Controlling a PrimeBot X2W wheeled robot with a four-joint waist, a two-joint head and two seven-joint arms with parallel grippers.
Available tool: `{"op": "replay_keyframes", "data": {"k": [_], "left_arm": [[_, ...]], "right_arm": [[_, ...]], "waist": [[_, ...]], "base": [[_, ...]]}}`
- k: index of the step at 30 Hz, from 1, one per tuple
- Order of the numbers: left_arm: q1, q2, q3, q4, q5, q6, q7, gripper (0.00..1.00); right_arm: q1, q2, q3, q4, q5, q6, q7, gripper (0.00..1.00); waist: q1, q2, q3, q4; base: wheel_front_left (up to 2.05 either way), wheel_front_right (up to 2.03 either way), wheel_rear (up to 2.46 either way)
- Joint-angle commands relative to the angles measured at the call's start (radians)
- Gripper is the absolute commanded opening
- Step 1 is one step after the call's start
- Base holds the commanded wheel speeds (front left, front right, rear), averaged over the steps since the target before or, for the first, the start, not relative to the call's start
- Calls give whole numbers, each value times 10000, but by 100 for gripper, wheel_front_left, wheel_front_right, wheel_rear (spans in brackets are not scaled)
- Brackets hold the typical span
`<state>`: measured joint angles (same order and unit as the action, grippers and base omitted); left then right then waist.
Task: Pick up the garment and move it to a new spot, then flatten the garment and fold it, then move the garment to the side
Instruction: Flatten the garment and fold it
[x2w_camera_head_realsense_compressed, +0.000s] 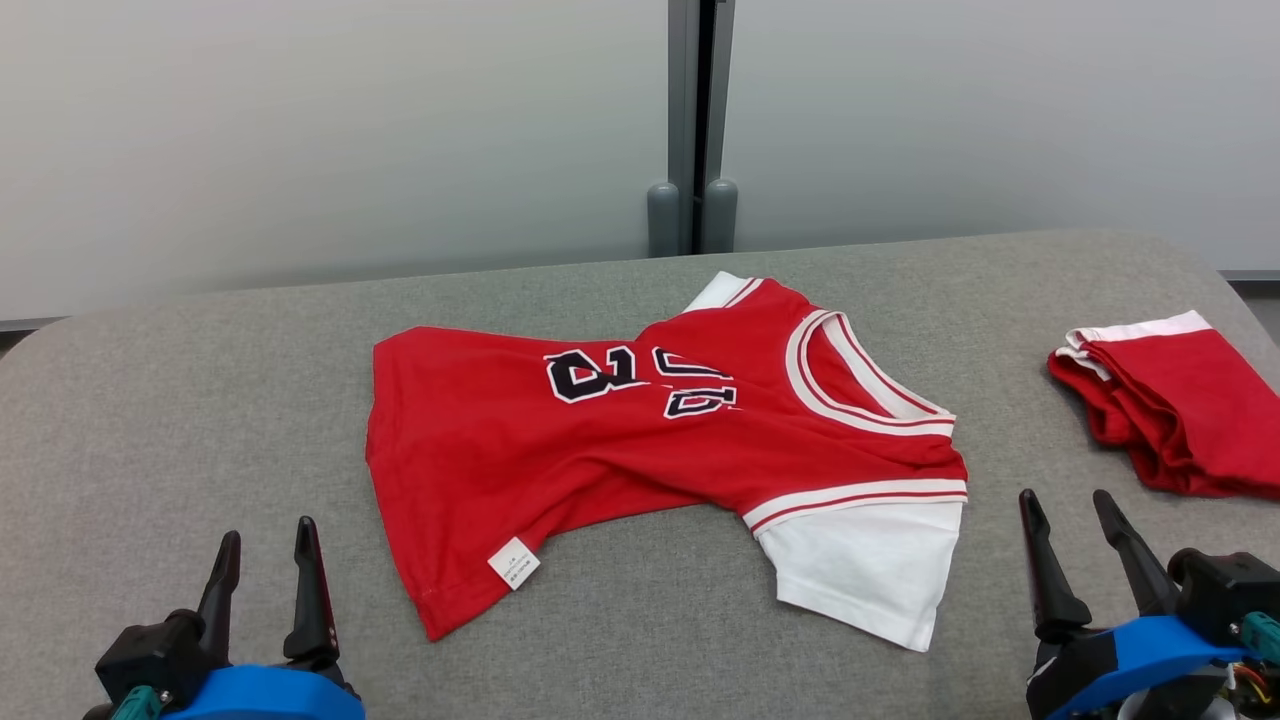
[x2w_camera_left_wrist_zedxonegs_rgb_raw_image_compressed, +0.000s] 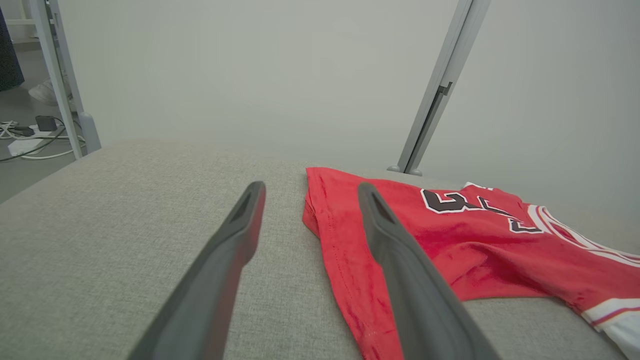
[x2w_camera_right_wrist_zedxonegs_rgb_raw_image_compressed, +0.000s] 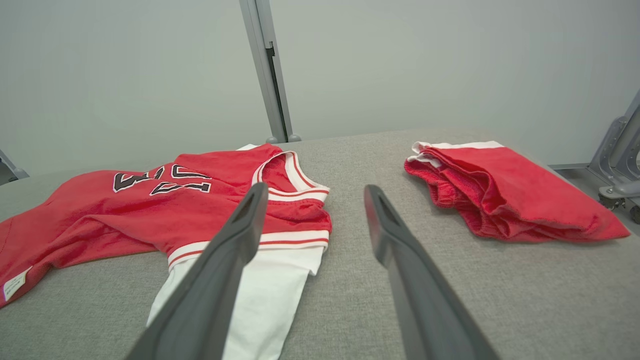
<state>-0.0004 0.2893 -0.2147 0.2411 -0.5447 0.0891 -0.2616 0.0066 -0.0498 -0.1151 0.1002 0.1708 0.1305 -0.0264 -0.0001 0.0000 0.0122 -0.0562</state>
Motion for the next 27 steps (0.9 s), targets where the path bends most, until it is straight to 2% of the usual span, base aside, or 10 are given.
{"op": "replay_keyframes", "data": {"k": [1, 16, 20, 22, 27], "left_arm": [[42, -8, -13, 66, 46, -47, -45, 100], [-251, 20, -198, 308, 406, -126, -36, 100], [-338, -156, -654, 607, 489, -248, 414, 100], [-487, -280, -837, 1008, 451, -213, 802, 100], [-1028, -660, -1302, 2160, 300, -461, 1602, 100]], "right_arm": [[133, -12, -6, -5, 93, 5, -3, 100], [30, -14, 125, 10, 87, 5, -18, 100], [-13, -12, 318, 226, 176, 5, 85, 100], [-38, -12, 460, 335, 218, 5, 120, 100], [-197, -14, 840, 540, 320, 5, 98, 100]], "waist": [[1, 0, 2, 30], [1, 0, 230, 44], [1, 0, 333, 102], [1, 0, 384, 122], [1, 0, 572, 75]], "base": [[0, 0, 0], [0, 0, 0], [0, 0, 0], [0, 0, 0], [0, 0, 0]]}}
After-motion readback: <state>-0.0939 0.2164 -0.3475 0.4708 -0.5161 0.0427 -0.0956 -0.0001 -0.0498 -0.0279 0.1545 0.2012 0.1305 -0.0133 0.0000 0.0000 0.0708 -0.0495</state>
